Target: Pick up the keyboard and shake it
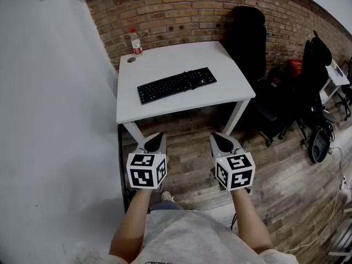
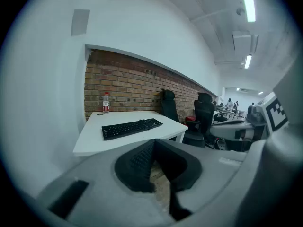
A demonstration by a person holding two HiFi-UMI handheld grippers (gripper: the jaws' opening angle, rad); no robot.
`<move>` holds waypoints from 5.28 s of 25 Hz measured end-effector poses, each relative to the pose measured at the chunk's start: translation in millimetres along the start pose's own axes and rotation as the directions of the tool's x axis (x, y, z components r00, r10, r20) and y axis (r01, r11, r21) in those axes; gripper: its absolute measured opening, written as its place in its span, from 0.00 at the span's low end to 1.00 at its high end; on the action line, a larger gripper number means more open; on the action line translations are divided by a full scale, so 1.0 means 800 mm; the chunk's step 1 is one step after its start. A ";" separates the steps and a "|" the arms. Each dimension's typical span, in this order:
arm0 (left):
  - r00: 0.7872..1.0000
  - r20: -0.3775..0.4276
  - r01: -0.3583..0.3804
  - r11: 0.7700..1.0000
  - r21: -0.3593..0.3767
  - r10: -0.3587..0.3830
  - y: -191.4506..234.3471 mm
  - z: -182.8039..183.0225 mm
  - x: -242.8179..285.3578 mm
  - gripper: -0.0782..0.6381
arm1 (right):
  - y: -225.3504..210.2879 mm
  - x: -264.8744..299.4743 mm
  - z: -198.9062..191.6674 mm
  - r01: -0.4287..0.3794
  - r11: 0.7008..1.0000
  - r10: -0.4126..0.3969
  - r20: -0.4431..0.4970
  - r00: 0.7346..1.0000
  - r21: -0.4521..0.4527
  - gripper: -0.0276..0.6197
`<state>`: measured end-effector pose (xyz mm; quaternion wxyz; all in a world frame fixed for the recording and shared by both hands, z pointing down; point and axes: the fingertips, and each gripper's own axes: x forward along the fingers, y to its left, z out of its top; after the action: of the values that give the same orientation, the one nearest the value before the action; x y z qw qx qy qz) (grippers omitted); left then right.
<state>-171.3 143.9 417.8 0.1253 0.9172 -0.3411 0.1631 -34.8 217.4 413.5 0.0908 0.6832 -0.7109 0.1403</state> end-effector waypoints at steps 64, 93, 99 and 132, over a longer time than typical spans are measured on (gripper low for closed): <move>0.992 -0.120 -0.042 0.994 -0.103 0.029 0.269 0.088 0.321 0.10 | -0.157 0.385 0.095 0.019 1.000 -0.017 -0.169 0.986 0.009 0.06; 0.947 -0.232 -0.287 0.907 -0.307 0.221 0.355 0.049 0.403 0.44 | -0.320 0.531 0.065 -0.166 0.986 0.159 -0.309 0.938 0.001 0.21; 0.930 -0.278 -0.327 0.884 -0.333 0.239 0.374 0.039 0.417 0.52 | -0.348 0.556 0.060 -0.182 0.983 0.176 -0.337 0.925 0.014 0.27; 0.900 -0.414 -0.308 0.868 -0.389 0.134 0.408 0.029 0.473 0.74 | -0.372 0.634 0.029 -0.219 0.943 0.321 -0.516 0.795 0.249 0.57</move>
<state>-113.9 -325.5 580.9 0.3746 0.7696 -0.4438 0.2656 237.9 -277.6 576.7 0.2090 0.5103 -0.7298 0.4041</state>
